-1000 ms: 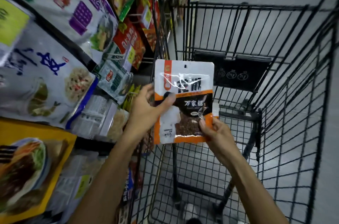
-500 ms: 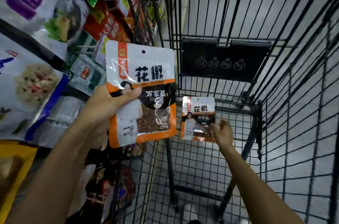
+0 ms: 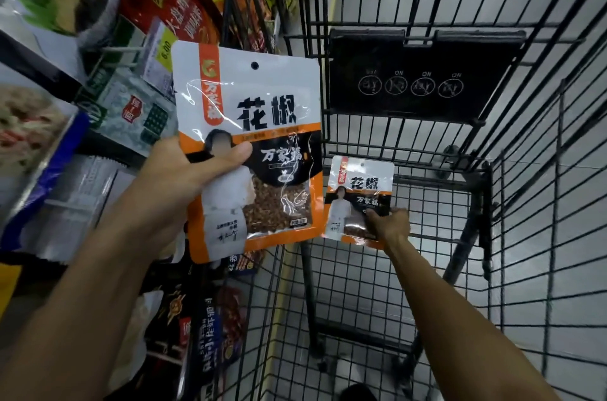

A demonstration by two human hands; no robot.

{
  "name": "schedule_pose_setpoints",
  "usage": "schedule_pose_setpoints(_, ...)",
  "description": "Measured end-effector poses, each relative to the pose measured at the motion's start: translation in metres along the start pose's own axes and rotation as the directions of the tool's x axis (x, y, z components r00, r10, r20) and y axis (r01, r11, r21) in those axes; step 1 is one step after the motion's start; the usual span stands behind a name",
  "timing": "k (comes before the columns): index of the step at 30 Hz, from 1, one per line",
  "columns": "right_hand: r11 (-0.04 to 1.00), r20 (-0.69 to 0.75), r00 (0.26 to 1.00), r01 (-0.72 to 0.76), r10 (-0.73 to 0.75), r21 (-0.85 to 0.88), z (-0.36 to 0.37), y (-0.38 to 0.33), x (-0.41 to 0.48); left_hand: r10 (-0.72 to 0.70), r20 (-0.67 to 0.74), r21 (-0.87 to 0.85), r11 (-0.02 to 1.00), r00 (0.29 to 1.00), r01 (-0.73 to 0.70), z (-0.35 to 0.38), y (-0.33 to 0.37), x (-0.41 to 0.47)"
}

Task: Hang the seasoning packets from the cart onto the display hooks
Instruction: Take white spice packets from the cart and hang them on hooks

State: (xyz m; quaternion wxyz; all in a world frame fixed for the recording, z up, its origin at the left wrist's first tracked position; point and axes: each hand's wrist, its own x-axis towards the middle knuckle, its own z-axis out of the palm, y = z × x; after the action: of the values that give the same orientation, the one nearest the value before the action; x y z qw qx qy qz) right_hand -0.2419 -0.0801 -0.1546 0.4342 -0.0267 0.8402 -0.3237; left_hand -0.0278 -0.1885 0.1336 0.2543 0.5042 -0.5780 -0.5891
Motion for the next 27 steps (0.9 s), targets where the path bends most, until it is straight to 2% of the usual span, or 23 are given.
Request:
schedule_pose_setpoints(4, 0.988, -0.070, 0.997, -0.040, 0.030, -0.150, 0.012, 0.003, -0.002, -0.006, -0.032, -0.021, 1.000, 0.999, 0.006, -0.001, 0.000, -0.002)
schedule_pose_setpoints(8, 0.979, -0.155, 0.987, 0.013, -0.045, -0.206, 0.015, 0.004, -0.005, -0.001, -0.034, -0.027, 1.000, 0.999, 0.000, -0.001, -0.003, -0.004)
schedule_pose_setpoints(11, 0.996, -0.116, 0.990, 0.076, -0.082, -0.054, 0.011, 0.006, -0.007, 0.002, -0.047, -0.036, 0.999, 0.999, -0.004, 0.000, -0.004, -0.007)
schedule_pose_setpoints(15, 0.976, 0.039, 0.998, 0.049, -0.058, 0.213, -0.011, 0.003, -0.023, -0.025, -0.044, -0.069, 0.997, 0.999, 0.022, 0.002, -0.001, -0.013)
schedule_pose_setpoints(21, 0.923, 0.080, 0.983, 0.126, -0.166, 0.363, -0.072, -0.015, -0.078, -0.120, 0.035, -0.123, 0.985, 0.992, 0.123, 0.003, 0.010, -0.041)
schedule_pose_setpoints(24, 0.862, 0.175, 0.965, 0.084, -0.196, 0.500, -0.105, -0.030, -0.118, -0.152, 0.010, -0.153, 0.976, 0.988, 0.152, 0.004, 0.024, -0.066)
schedule_pose_setpoints(27, 0.816, 0.214, 0.937, 0.110, -0.275, 0.568, -0.135, -0.043, -0.160, -0.129, -0.020, -0.174, 0.977, 0.991, 0.124, 0.005, 0.038, -0.097)
